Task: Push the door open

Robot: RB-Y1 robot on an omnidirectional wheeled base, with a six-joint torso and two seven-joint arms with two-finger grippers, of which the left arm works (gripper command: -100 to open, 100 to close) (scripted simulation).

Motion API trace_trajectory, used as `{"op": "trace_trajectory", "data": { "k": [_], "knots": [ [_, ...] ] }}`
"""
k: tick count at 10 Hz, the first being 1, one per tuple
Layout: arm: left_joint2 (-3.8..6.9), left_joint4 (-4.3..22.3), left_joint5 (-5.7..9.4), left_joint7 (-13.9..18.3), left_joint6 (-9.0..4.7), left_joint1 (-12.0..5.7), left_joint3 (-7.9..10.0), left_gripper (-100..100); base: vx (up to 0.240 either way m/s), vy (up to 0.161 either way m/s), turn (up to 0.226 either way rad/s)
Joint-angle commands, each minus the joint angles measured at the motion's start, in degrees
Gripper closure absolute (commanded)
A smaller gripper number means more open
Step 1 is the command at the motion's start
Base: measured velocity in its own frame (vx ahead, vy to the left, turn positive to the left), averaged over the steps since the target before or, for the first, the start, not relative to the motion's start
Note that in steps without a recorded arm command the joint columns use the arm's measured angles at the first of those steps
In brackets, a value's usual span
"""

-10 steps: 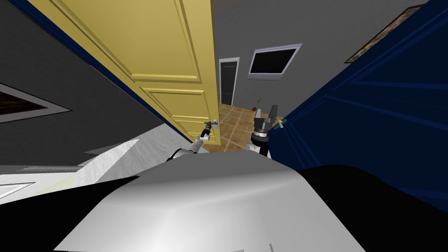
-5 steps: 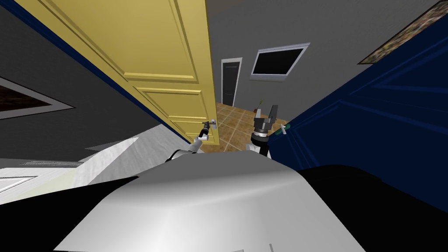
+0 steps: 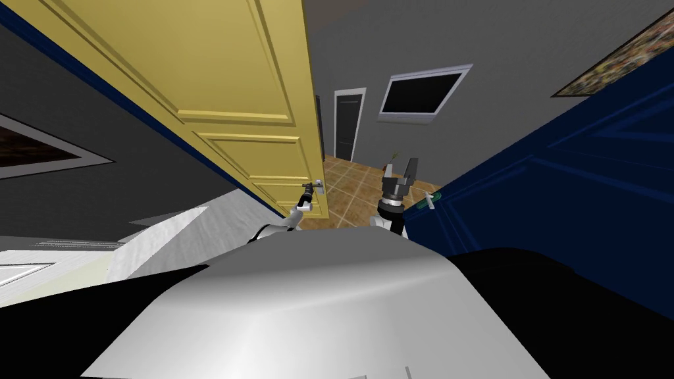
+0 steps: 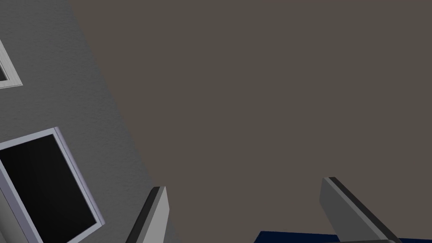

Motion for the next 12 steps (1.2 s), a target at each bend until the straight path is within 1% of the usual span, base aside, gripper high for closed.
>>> {"op": "trace_trajectory", "data": {
  "k": [1, 2, 6, 8, 9, 10, 12],
  "knots": [
    [0.45, -1.38, 0.19, -0.34, 0.4, 0.39, 0.82, 100, 0.165, -0.081, 0.054],
    [0.45, -1.38, 0.19, -0.34, 0.4, 0.39, 0.82, 100, 0.113, -0.042, 0.017],
    [1.42, -0.88, 0.84, -0.95, 0.17, 0.53, 3.06, 100, 0.173, -0.084, 0.045],
    [1.42, -0.88, 0.84, -0.95, 0.17, 0.53, 3.06, 100, 0.083, -0.047, 0.028],
    [1.94, -0.62, 1.19, -1.27, 0.05, 0.61, 4.27, 100, 0.13, -0.079, 0.033],
    [2.08, -0.55, 1.28, -1.36, 0.02, 0.63, 4.58, 100, 0.184, -0.099, 0.076],
    [2.64, -0.26, 1.65, -1.71, -0.12, 0.72, 5.87, 100, 0.153, -0.12, 0.085]
  ]
}}
